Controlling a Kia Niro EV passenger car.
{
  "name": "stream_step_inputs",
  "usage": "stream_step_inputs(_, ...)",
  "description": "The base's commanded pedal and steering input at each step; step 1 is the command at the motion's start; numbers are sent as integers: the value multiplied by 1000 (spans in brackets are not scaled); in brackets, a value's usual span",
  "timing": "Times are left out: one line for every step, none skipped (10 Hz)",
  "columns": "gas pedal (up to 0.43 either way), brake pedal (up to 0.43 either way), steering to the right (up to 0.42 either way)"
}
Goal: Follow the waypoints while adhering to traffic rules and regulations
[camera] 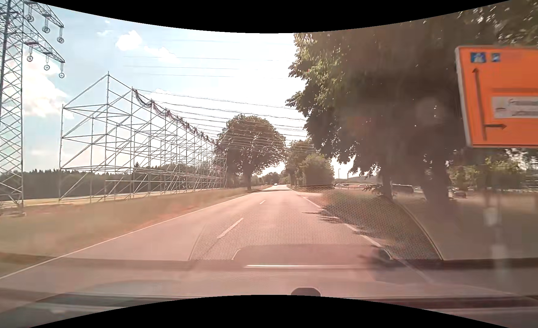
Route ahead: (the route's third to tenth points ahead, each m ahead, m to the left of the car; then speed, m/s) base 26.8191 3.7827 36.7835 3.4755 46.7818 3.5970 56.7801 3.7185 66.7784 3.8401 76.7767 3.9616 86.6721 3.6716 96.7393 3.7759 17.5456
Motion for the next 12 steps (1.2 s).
stream_step_inputs(220, 0, -2)
stream_step_inputs(220, 0, -2)
stream_step_inputs(220, 0, -2)
stream_step_inputs(220, 0, -2)
stream_step_inputs(220, 0, -2)
stream_step_inputs(220, 0, -2)
stream_step_inputs(220, 0, -2)
stream_step_inputs(220, 0, -2)
stream_step_inputs(220, 0, -2)
stream_step_inputs(220, 0, -2)
stream_step_inputs(220, 0, -2)
stream_step_inputs(220, 0, -2)
